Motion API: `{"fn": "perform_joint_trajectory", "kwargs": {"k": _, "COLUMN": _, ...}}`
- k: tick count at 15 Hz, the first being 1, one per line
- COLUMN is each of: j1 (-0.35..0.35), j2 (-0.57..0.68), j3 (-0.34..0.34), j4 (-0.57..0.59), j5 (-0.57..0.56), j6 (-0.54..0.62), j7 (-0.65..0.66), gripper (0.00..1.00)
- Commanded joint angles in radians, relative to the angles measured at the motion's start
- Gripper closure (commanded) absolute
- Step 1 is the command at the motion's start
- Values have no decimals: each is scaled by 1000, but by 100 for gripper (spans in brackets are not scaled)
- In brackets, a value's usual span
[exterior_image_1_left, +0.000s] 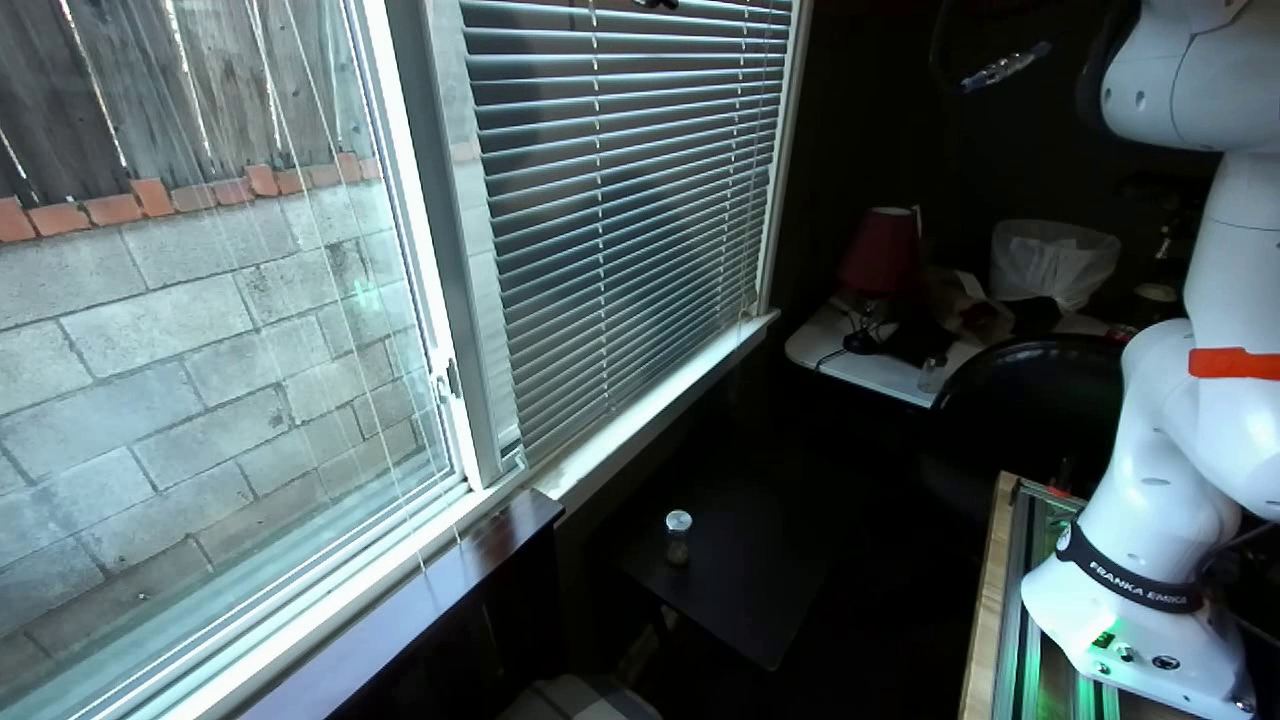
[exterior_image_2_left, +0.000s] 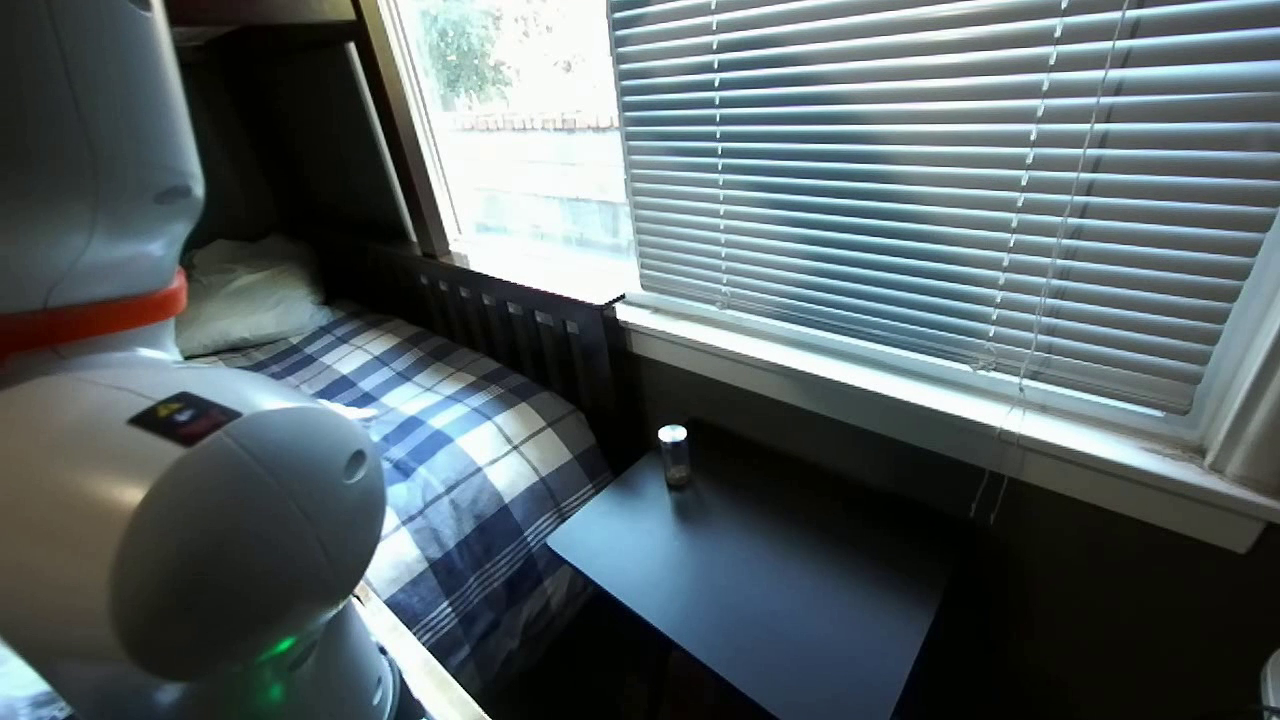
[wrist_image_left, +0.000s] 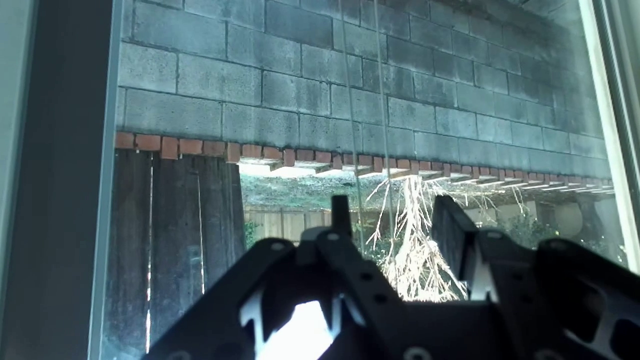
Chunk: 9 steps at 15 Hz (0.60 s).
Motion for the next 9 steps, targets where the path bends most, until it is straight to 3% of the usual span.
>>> {"fn": "perform_joint_trajectory", "kwargs": {"k": 1, "j1": -5, "j2": 36, "j3": 6, "j4": 19, "j5": 16, "j6": 51, "j7": -15, "gripper": 50}}
{"fn": "perform_joint_trajectory", "kwargs": {"k": 4, "j1": -8, "j2": 56, "j3": 9, "j4": 21, "j5": 20, "j6": 86, "j7": -19, "gripper": 52}}
{"fn": "perform_joint_trajectory", "kwargs": {"k": 5, "j1": -9, "j2": 60, "j3": 9, "j4": 22, "j5": 19, "j6": 94, "j7": -19, "gripper": 57}}
{"fn": "perform_joint_trajectory", "kwargs": {"k": 6, "j1": -10, "j2": 62, "j3": 8, "j4": 21, "j5": 17, "j6": 97, "j7": -20, "gripper": 79}}
{"fn": "perform_joint_trajectory", "kwargs": {"k": 8, "j1": -11, "j2": 62, "j3": 8, "j4": 20, "j5": 16, "j6": 101, "j7": -21, "gripper": 83}}
{"fn": "perform_joint_trajectory", "kwargs": {"k": 9, "j1": -13, "j2": 61, "j3": 8, "j4": 20, "j5": 18, "j6": 104, "j7": -21, "gripper": 90}}
